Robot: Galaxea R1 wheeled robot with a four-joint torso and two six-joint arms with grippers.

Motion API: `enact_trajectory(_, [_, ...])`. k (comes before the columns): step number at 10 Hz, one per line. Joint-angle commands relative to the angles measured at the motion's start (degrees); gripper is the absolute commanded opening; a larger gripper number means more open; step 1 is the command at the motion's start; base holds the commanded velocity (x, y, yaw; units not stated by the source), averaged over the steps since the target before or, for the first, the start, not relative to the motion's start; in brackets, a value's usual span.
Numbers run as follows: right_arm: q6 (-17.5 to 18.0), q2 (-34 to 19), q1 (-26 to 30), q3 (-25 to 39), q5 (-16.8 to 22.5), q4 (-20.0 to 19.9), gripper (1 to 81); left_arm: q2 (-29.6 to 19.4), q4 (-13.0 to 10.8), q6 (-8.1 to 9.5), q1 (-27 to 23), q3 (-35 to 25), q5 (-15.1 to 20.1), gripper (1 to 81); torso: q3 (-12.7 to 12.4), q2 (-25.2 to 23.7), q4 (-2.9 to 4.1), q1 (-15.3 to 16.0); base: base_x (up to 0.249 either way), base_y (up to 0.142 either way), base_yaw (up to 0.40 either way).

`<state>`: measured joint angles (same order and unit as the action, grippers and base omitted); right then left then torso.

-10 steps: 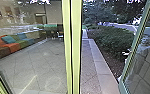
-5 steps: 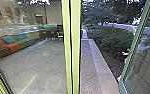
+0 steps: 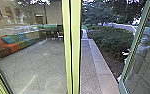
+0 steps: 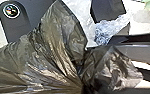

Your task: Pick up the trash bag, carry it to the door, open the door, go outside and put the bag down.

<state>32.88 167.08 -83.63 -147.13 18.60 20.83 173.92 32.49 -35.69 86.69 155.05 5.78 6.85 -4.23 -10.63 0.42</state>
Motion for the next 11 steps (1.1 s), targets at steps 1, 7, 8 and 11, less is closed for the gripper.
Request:
enact_trajectory(1, [-0.36, 2.75, 2.36, -3.24, 3.63, 0.44, 81.1, -0.24, 0.21, 0.01, -2.53, -0.10, 4.50, 1.0, 0.00, 0.00, 0.00, 0.00, 0.000, 0.000, 0.000])
enact_trajectory(7, [-0.36, 2.93, 1.66, -2.89, 3.55, -0.09, 81.1, -0.33, 0.12, 0.01, -2.53, -0.10, 4.59, 1.0, 0.00, 0.00, 0.00, 0.00, 0.000, 0.000, 0.000])
enact_trajectory(8, [-0.36, 3.02, 1.31, -2.98, 3.02, -0.44, 81.1, -0.41, 0.12, 0.01, -2.53, -0.10, 4.59, 1.0, 0.00, 0.00, 0.00, 0.00, 0.000, 0.000, 0.000])
enact_trajectory(11, [-2.01, 3.19, 0.17, -3.24, -0.32, -2.80, 81.1, -0.41, 0.12, 0.01, -2.53, -0.10, 4.68, 1.0, 0.00, 0.00, 0.00, 0.00, 0.000, 0.000, -0.105])
